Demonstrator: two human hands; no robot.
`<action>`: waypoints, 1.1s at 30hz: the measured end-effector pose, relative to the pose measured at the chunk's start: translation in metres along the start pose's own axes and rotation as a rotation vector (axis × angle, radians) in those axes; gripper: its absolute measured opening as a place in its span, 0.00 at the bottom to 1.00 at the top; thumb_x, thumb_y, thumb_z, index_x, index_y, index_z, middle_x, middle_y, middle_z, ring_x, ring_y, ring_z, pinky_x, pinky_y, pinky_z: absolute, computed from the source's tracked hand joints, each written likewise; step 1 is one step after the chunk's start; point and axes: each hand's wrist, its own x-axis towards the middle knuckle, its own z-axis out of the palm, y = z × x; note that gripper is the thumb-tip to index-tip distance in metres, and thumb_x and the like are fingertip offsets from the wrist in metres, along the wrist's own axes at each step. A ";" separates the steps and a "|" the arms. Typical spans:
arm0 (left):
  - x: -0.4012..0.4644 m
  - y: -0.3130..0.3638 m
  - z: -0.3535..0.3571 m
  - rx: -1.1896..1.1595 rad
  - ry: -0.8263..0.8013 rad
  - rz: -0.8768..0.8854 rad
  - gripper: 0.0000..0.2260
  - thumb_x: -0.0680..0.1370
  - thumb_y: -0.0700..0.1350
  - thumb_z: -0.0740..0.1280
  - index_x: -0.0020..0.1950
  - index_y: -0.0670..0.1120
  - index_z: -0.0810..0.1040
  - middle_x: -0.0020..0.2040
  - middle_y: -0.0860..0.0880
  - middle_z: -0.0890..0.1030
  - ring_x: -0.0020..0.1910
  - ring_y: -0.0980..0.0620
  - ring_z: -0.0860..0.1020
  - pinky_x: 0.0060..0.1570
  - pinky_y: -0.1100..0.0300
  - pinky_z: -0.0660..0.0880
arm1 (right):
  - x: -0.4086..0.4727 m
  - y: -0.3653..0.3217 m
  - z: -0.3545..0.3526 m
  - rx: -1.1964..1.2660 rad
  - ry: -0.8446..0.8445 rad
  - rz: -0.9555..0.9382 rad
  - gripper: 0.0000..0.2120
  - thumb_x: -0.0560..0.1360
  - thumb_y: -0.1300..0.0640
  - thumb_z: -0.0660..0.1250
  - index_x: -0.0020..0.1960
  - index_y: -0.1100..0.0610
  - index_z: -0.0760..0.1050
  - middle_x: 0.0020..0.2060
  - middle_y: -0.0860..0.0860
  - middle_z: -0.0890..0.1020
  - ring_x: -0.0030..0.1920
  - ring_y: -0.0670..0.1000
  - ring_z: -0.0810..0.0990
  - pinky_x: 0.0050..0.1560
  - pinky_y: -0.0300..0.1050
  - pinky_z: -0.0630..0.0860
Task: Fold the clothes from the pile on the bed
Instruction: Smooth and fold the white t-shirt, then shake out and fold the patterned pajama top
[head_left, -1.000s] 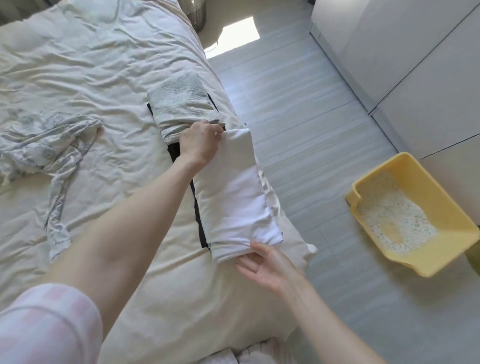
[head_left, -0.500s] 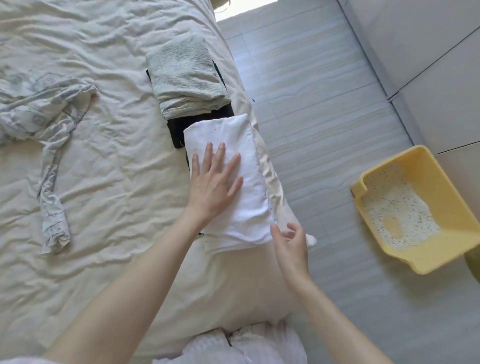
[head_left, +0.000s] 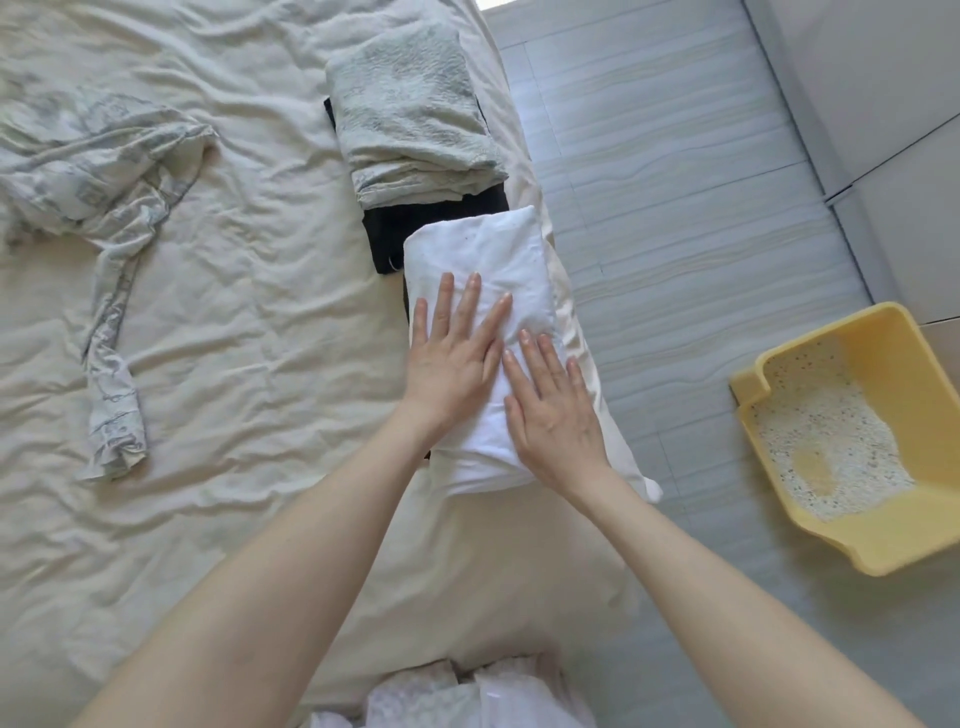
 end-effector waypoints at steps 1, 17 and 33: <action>0.001 0.000 -0.004 -0.004 -0.024 0.010 0.23 0.83 0.54 0.49 0.77 0.57 0.45 0.78 0.49 0.41 0.76 0.45 0.37 0.71 0.46 0.36 | 0.000 0.000 -0.003 -0.023 -0.001 -0.002 0.23 0.78 0.59 0.61 0.72 0.60 0.65 0.73 0.59 0.63 0.74 0.60 0.59 0.71 0.61 0.54; -0.196 -0.036 -0.077 -0.341 0.107 -0.311 0.25 0.81 0.51 0.59 0.77 0.53 0.55 0.78 0.48 0.51 0.77 0.47 0.44 0.73 0.47 0.45 | -0.042 -0.083 -0.084 -0.081 -0.030 -0.106 0.25 0.78 0.52 0.63 0.73 0.58 0.64 0.74 0.58 0.62 0.75 0.57 0.58 0.73 0.61 0.48; -0.425 -0.219 -0.069 -0.459 0.222 -0.689 0.25 0.81 0.50 0.56 0.77 0.52 0.54 0.78 0.47 0.48 0.77 0.47 0.43 0.73 0.53 0.45 | -0.048 -0.340 0.020 -0.258 -0.193 -0.481 0.28 0.80 0.43 0.54 0.76 0.52 0.55 0.76 0.53 0.56 0.77 0.53 0.51 0.74 0.55 0.43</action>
